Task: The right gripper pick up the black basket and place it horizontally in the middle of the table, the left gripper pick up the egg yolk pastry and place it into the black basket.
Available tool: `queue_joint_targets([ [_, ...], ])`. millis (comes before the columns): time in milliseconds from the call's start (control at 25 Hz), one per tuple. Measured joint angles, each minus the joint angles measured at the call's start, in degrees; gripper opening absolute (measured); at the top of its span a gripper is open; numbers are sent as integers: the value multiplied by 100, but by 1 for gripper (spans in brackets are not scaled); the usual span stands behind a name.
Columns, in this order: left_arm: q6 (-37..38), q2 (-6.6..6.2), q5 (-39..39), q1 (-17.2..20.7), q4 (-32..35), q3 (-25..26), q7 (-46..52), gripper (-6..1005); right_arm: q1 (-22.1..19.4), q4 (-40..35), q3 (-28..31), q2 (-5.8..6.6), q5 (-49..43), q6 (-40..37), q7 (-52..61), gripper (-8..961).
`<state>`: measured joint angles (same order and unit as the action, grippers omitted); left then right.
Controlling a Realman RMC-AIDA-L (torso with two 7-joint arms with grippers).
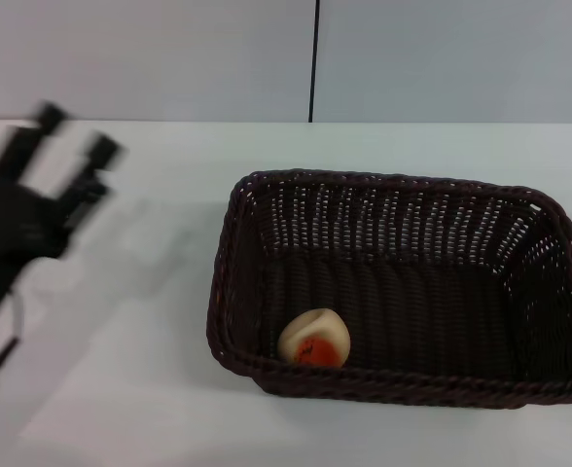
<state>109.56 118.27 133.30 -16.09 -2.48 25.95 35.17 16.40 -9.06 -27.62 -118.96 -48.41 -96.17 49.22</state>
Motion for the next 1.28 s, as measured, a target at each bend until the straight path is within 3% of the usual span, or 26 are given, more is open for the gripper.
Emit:
queue_joint_targets([
  [240, 332, 14, -1, 563, -102, 1385, -137, 766, -52, 11, 210, -3, 1, -30, 7, 393],
  [400, 355, 5, -1, 787, -198, 1938, -141, 801, -95, 23, 255, -6, 3, -28, 7, 393],
  [1280, 373, 24, 2, 938, -270, 2271, -107, 801, -120, 146, 451, 7, 7, -21, -32, 393],
])
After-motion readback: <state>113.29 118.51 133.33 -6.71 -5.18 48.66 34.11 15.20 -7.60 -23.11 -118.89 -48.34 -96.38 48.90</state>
